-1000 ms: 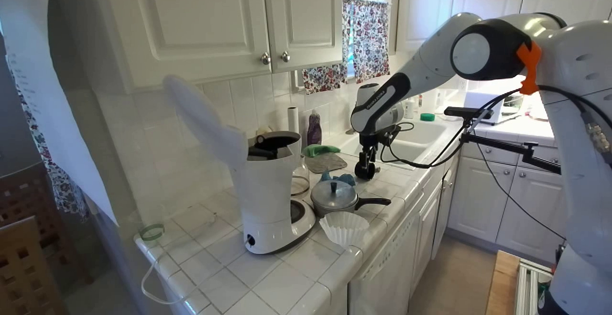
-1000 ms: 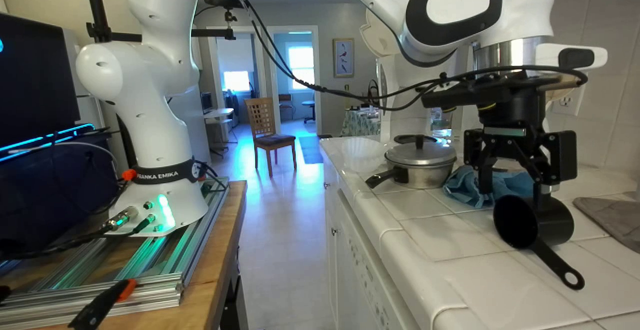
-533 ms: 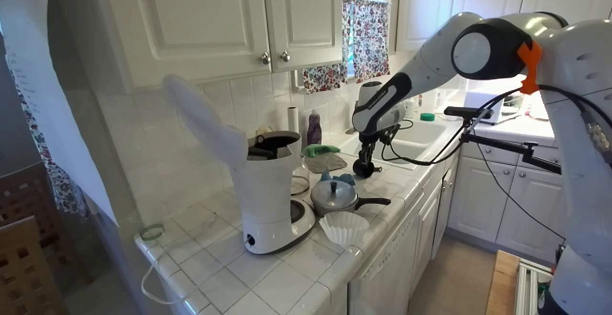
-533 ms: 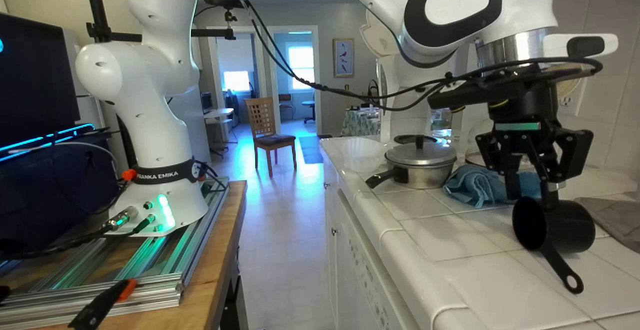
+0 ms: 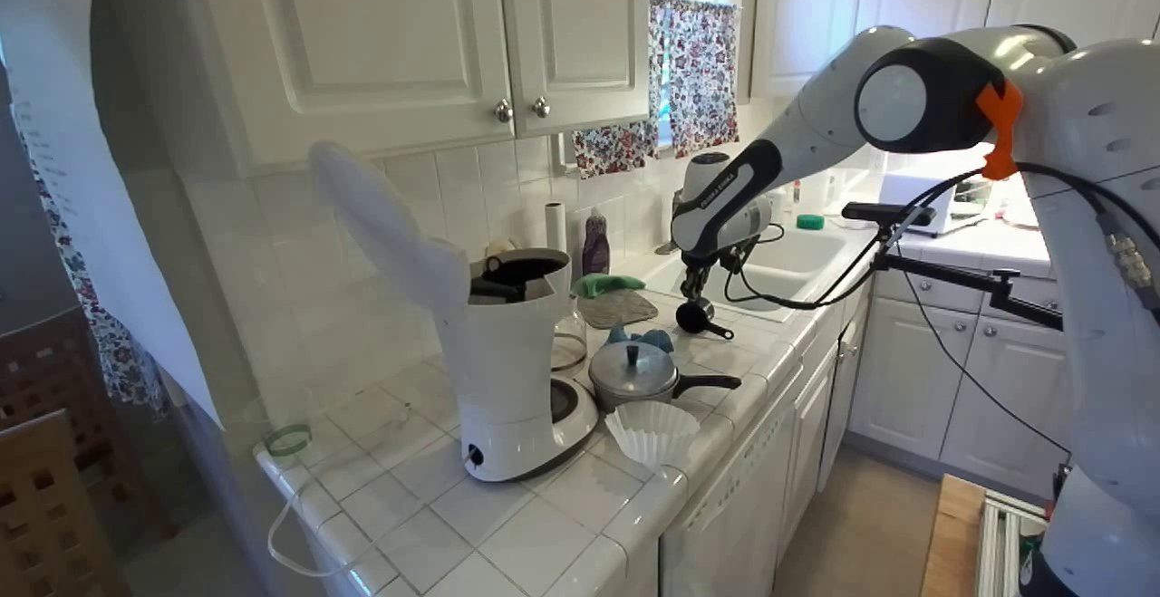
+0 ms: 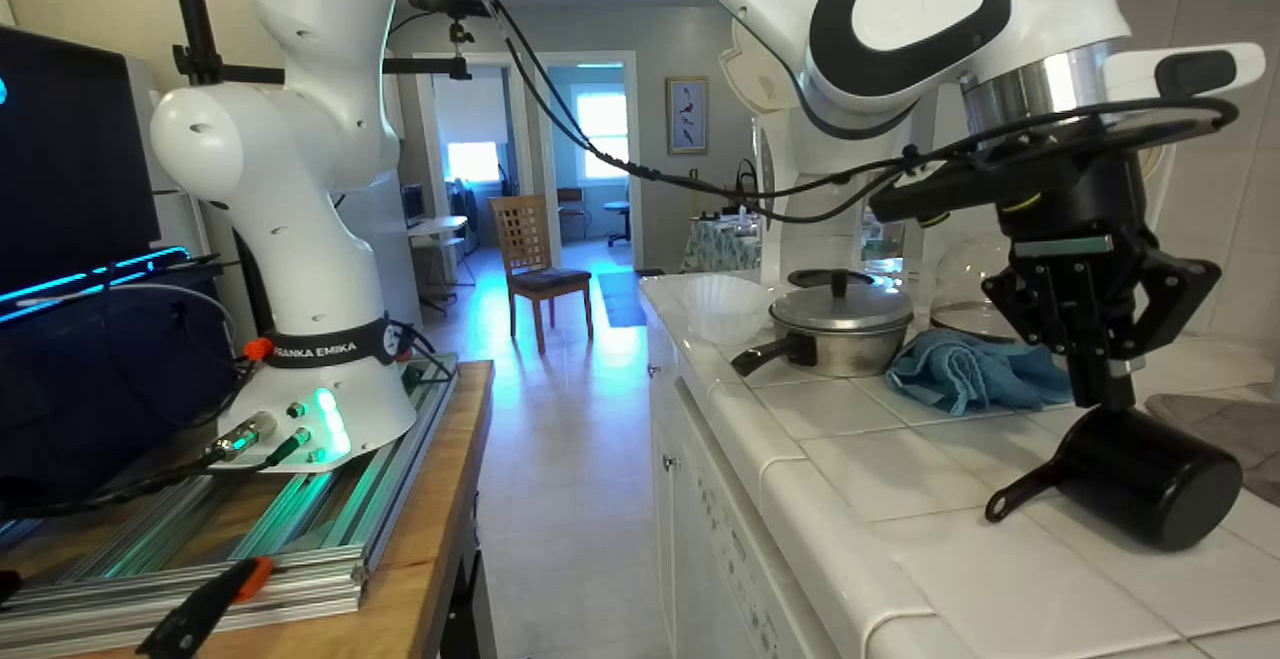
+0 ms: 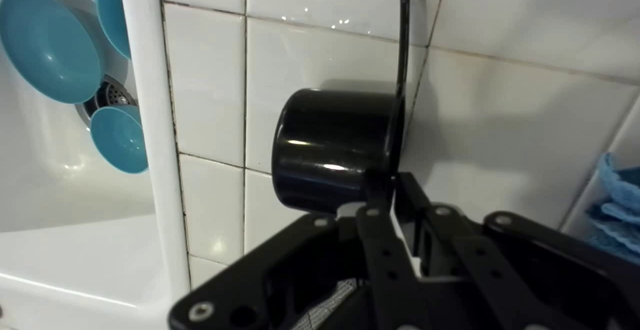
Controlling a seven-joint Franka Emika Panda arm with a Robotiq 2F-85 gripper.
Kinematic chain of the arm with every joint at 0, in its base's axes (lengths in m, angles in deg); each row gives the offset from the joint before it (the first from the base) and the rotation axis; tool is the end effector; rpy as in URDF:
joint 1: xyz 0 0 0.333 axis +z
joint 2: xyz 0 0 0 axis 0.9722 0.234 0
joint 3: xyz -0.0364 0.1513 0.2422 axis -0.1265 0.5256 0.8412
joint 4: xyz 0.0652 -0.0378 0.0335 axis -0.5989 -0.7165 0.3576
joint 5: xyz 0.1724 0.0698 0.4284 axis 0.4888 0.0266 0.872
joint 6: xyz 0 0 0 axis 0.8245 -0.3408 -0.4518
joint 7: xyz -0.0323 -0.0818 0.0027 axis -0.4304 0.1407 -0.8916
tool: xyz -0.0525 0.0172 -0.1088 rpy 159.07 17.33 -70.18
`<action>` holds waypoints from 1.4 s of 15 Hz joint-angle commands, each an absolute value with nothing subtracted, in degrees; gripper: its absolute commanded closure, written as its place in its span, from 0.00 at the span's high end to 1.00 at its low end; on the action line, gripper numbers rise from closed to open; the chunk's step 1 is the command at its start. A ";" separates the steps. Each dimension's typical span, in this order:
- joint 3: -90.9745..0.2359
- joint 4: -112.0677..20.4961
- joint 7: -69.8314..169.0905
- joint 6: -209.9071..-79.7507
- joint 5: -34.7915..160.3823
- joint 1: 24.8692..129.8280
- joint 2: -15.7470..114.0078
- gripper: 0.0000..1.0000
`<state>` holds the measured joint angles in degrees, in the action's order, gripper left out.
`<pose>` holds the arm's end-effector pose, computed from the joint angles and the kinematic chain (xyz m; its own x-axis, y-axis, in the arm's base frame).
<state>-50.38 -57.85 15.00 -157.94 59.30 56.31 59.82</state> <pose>0.6330 -0.3467 0.2188 0.9764 0.1487 0.1567 0.1027 -0.9577 0.2687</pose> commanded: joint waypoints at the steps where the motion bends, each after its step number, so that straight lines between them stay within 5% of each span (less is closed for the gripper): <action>1: -48.17 -56.84 15.49 -159.40 61.29 55.51 59.75 0.45; 9: -42.17 -50.79 18.69 -151.23 71.12 55.97 62.40 0.99; 20: -41.54 -44.22 27.89 -137.61 82.57 54.99 68.43 1.00; 21: -41.70 -43.79 27.95 -136.57 82.96 55.13 68.88 0.90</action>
<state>-42.48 -47.24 26.98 -140.55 80.00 55.86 66.54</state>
